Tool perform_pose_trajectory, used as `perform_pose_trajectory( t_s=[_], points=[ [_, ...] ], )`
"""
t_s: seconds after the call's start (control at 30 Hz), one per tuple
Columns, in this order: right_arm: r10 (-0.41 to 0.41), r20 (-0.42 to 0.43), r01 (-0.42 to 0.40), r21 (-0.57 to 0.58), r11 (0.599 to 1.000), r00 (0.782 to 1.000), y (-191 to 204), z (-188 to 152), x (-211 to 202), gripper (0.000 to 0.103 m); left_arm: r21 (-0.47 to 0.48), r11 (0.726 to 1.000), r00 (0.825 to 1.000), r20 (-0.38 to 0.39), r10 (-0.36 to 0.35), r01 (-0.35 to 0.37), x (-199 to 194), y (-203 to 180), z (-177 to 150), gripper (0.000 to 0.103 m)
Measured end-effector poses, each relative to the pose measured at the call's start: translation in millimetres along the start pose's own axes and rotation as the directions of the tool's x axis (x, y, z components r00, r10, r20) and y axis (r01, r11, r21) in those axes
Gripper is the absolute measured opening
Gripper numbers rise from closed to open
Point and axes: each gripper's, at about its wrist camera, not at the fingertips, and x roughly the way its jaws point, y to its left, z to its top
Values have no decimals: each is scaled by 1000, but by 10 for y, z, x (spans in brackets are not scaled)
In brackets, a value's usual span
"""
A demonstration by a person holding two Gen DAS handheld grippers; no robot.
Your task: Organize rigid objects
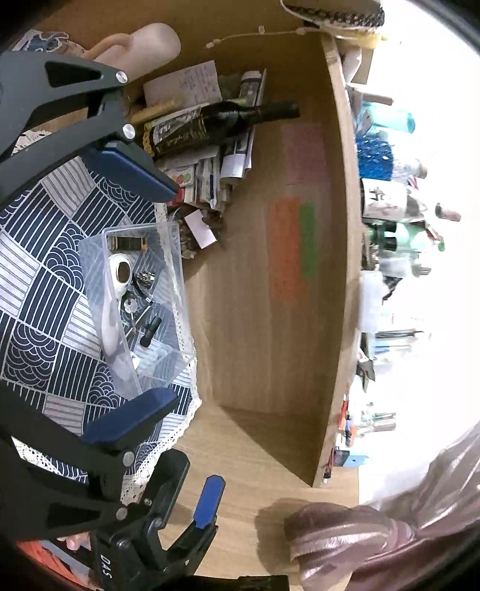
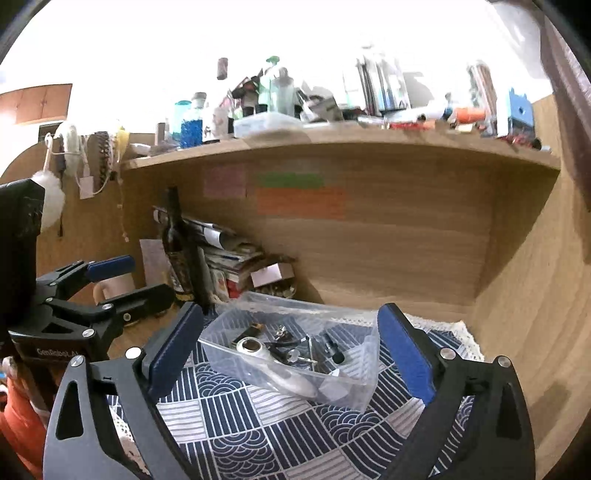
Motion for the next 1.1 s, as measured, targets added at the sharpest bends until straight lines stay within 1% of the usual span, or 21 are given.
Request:
perform_pose_trajectory(
  t_s=[0.17,0.37,0.6,1.1],
  points=[
    [-4,5,4,2,1000,1000,50,-41,-62,96,4,1000,1000,12,5,-5,-112,-47,-36,102],
    [-9,7,9,17,1000,1000,32,-65,-117,96,-1,1000,1000,16,1,-1,-153,-71,-54,102],
    [-14,9,13,29,999,1000,15,-73,-127,98,-2,1000,1000,14,-2,2,-150,-76,-62,103],
    [-15,14,14,31,999,1000,19,-62,-132,99,-10,1000,1000,5,-5,5,-105,-97,-59,103]
  ],
)
